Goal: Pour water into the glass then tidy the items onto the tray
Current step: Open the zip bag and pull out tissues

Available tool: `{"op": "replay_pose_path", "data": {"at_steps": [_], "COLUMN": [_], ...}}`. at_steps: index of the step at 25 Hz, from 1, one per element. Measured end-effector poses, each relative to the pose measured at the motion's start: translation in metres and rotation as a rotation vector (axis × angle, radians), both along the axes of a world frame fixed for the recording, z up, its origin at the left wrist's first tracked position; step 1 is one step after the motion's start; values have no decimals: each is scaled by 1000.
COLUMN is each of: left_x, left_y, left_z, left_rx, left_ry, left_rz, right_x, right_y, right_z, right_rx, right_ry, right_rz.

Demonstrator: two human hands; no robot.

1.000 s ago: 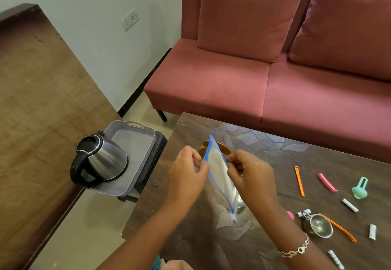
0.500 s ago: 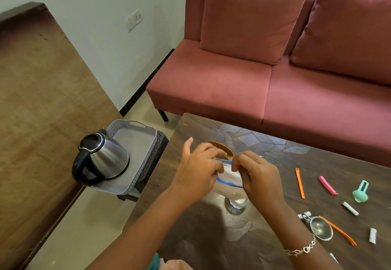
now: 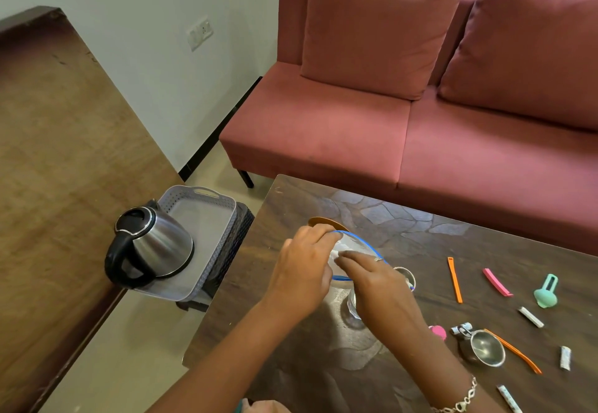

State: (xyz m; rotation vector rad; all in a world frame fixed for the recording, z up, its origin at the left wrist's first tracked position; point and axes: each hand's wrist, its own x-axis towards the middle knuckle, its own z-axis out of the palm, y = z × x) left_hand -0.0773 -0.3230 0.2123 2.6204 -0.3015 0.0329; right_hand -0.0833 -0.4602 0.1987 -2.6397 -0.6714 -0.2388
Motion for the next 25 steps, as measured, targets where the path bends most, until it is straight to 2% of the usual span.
{"op": "replay_pose_path", "data": {"at_steps": [2,6,14,19,25], "left_x": [0,-3,-7,-6,-5], "left_y": [0,0,-1,2,3], "left_z": [-1,-4,-6,-5,-7], "left_rx": [-24,-55,-55,-42,-37], "left_ry": [7,16,37,35,33], "left_rz": [28,49,42,56,49], "right_x": [0,3,6,7,8], "right_y": [5,13,18,16,14], "right_z": [-2,-3,-4,-2,0], "right_rx": [-109,-236,-408,-359,-343], "right_ry": [219,452,521,424,446], "right_rz": [43,4,57,47,-3]}}
